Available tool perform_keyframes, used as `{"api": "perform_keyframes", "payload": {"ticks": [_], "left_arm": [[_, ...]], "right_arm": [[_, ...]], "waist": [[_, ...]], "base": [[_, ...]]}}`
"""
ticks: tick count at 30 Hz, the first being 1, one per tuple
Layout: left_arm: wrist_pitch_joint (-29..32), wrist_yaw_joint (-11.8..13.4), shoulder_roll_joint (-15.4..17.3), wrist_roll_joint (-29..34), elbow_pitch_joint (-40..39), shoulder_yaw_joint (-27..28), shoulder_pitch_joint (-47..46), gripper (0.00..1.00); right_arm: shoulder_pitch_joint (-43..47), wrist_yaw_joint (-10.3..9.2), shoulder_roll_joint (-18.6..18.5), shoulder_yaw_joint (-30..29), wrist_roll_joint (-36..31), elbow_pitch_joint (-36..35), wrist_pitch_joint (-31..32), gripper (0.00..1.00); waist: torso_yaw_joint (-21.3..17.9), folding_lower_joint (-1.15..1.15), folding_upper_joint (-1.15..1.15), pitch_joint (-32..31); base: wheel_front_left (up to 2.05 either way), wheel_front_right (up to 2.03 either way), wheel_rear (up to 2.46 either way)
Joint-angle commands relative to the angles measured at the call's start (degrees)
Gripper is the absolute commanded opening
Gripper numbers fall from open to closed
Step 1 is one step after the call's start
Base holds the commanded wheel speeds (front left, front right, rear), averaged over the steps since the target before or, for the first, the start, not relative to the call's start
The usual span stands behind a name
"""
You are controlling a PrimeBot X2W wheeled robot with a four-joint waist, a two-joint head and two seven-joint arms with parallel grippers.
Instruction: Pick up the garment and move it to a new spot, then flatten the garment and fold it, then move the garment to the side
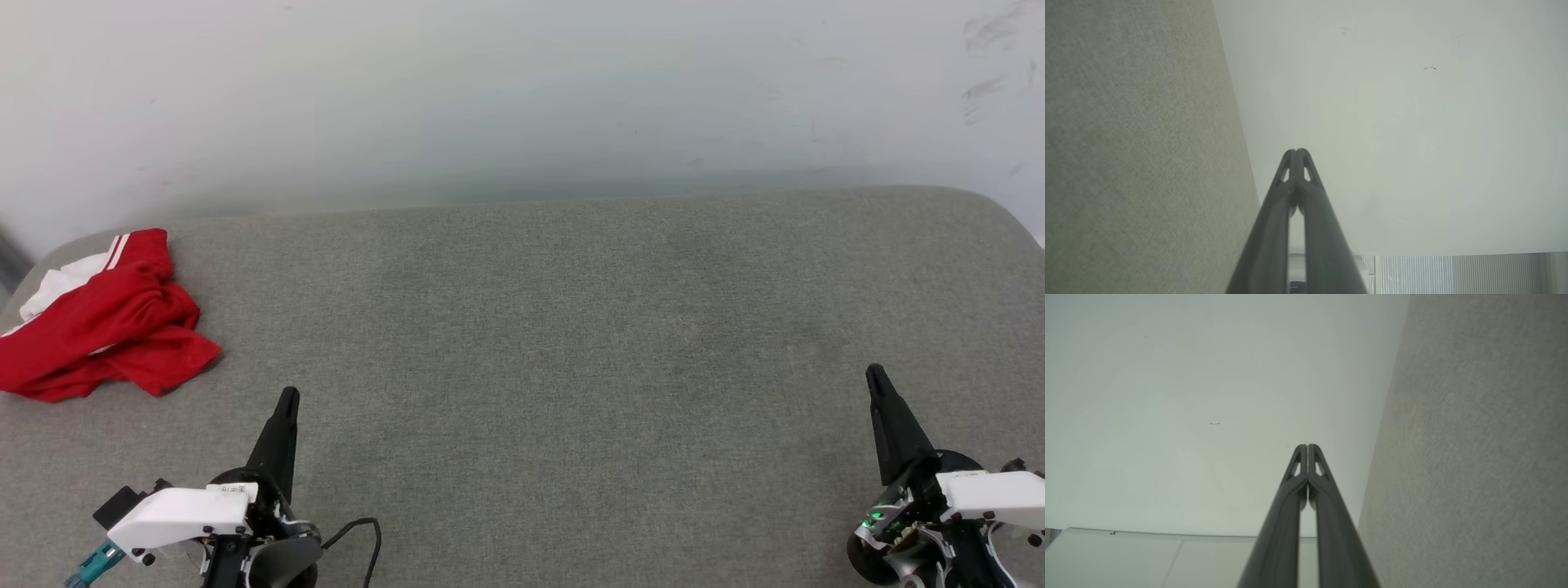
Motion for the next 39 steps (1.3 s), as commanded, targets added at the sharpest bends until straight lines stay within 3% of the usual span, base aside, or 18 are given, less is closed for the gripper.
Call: {"api": "perform_keyframes", "payload": {"ticks": [1,32,33,39], "left_arm": [[0.0,-0.2,-0.1,0.1,0.0,0.2,-0.3,0.0],[0.0,-0.2,-0.1,0.1,0.0,0.2,-0.3,0.0],[0.0,-0.2,-0.1,0.1,0.0,0.2,-0.3,1.0],[-0.6,0.1,-0.2,0.3,1.5,-0.5,1.7,1.0]], "right_arm": [[-0.6,-0.01,0.2,0.0,-0.3,0.0,0.0,0.0],[-0.6,-0.01,0.2,0.0,-0.3,0.0,0.0,0.0],[-0.6,-0.01,0.2,0.0,-0.3,0.0,0.0,1.0],[1.8,-0.01,0.0,0.4,-0.5,1.4,-0.6,1.0]], "waist": [[0.0,0.0,0.0,0.0],[0.0,0.0,0.0,0.0],[0.0,0.0,0.0,0.0],[0.0,0.0,0.0,0.0]], "base": [[0.0,0.0,0.0],[0.0,0.0,0.0],[0.0,0.0,0.0],[0.0,0.0,0.0]]}}
